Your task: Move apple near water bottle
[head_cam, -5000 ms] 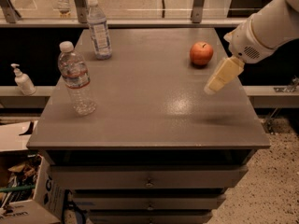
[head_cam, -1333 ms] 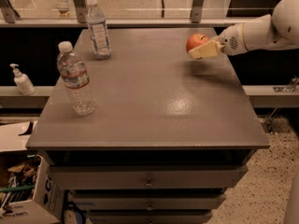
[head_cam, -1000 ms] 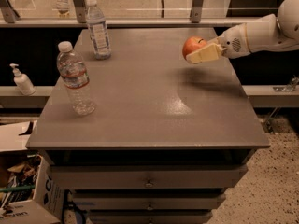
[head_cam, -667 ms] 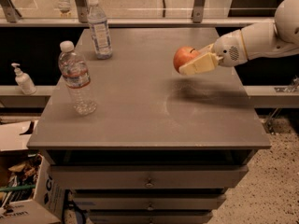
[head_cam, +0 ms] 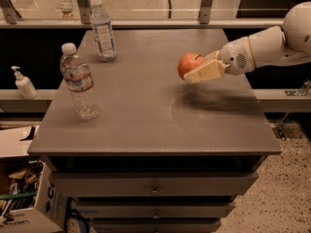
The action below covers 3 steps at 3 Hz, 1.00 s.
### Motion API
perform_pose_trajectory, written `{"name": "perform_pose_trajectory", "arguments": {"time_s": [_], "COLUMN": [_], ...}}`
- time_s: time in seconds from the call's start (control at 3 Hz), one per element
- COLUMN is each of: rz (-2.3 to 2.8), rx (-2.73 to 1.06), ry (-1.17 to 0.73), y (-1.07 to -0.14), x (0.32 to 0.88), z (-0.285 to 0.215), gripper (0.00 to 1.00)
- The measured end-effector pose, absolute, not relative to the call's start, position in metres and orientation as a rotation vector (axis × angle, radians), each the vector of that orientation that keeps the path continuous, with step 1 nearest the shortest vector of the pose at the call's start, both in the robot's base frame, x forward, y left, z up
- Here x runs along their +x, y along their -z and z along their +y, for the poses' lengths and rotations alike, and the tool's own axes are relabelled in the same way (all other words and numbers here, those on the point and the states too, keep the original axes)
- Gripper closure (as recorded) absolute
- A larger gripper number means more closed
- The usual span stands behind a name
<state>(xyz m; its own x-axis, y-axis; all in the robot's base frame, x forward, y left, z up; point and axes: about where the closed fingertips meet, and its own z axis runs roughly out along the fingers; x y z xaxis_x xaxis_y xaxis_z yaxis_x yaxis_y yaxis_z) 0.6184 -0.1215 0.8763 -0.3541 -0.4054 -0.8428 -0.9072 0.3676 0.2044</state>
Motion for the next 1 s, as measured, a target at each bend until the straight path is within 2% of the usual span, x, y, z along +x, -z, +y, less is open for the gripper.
{"name": "perform_pose_trajectory", "arguments": {"time_s": [0.67, 1.0], "rz": [1.798, 1.734], "rx": [-1.296, -1.423], "ry": [-1.039, -1.031], "y": [-0.879, -0.879], "x": [0.566, 0.543], "z": [-0.039, 0.006], "gripper": [1.0, 1.0]}}
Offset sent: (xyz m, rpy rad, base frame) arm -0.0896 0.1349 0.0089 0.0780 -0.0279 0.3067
